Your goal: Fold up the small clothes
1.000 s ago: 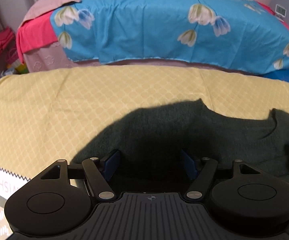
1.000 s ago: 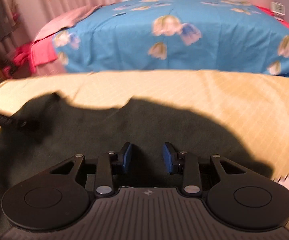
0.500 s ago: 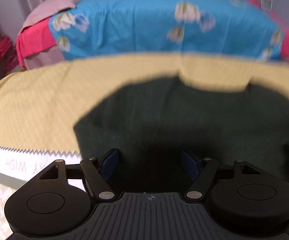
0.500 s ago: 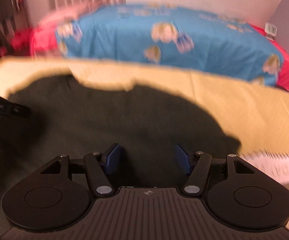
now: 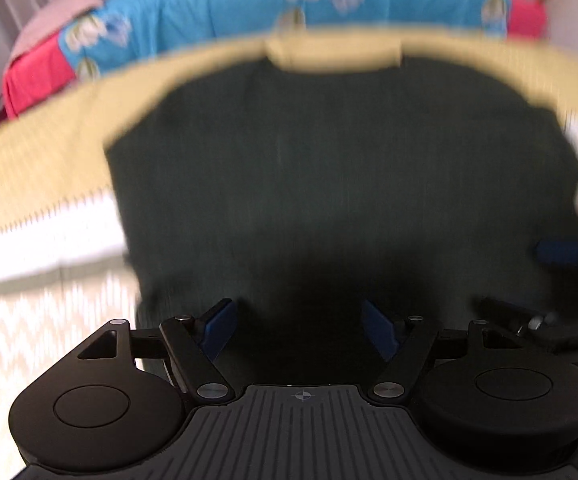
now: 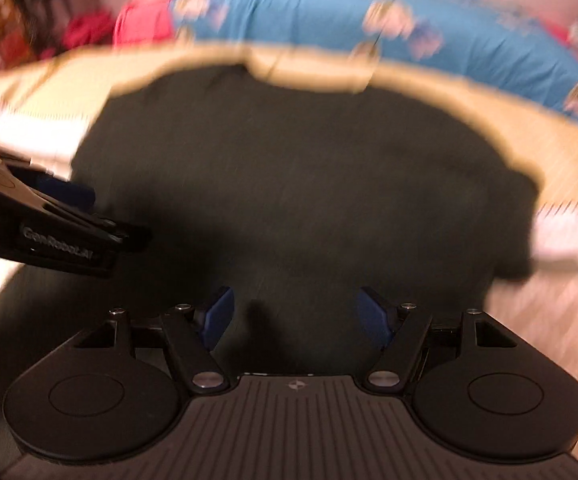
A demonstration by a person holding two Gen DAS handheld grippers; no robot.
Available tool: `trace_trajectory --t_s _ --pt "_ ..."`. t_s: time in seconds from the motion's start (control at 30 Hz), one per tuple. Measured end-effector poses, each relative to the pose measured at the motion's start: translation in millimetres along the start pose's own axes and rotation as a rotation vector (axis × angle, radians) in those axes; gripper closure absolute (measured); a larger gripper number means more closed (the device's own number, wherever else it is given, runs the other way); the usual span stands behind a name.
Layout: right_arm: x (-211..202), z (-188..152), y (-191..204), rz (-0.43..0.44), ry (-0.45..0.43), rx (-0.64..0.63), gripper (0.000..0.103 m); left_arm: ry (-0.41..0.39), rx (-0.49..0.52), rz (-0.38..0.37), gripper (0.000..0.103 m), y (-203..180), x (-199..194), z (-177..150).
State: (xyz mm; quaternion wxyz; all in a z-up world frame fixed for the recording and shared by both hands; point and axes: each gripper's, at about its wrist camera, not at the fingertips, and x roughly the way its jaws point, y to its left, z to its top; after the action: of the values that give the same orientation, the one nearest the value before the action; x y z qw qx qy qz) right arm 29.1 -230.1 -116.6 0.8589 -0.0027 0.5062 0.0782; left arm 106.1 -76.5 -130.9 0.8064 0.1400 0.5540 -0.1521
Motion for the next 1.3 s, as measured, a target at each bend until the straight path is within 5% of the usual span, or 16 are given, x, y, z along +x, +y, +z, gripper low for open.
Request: trace_trajectory --t_s 0.07,0.17,0.43,0.67,0.97,1.3 --pt "2.3 -13.6 2.4 -0.043 0.064 -0.012 0.030 0.039 0.030 0.040 0.000 -3.3 1.9 -17.7" --pt "-11.7 -33.7 -1.3 -0.069 0.073 -0.011 0.020 0.046 0.045 0.046 0.000 -1.8 -10.0 -33.4" --pt "-42.5 -67.1 0.4 -0.097 0.114 0.052 0.018 0.066 0.023 0.045 0.000 14.1 -27.1 -50.2" --pt "-52.2 -65.7 35.2 -0.039 0.080 0.056 0.018 0.058 0.048 0.025 0.000 11.4 -36.3 -50.4" --pt "-52.4 -84.7 83.0 0.054 0.147 -0.078 0.017 0.086 0.083 0.019 0.000 4.1 -36.6 -63.6" --pt "-81.3 -109.4 78.3 0.083 0.226 -0.148 0.015 0.091 0.074 0.021 0.000 10.2 -35.8 -69.8"
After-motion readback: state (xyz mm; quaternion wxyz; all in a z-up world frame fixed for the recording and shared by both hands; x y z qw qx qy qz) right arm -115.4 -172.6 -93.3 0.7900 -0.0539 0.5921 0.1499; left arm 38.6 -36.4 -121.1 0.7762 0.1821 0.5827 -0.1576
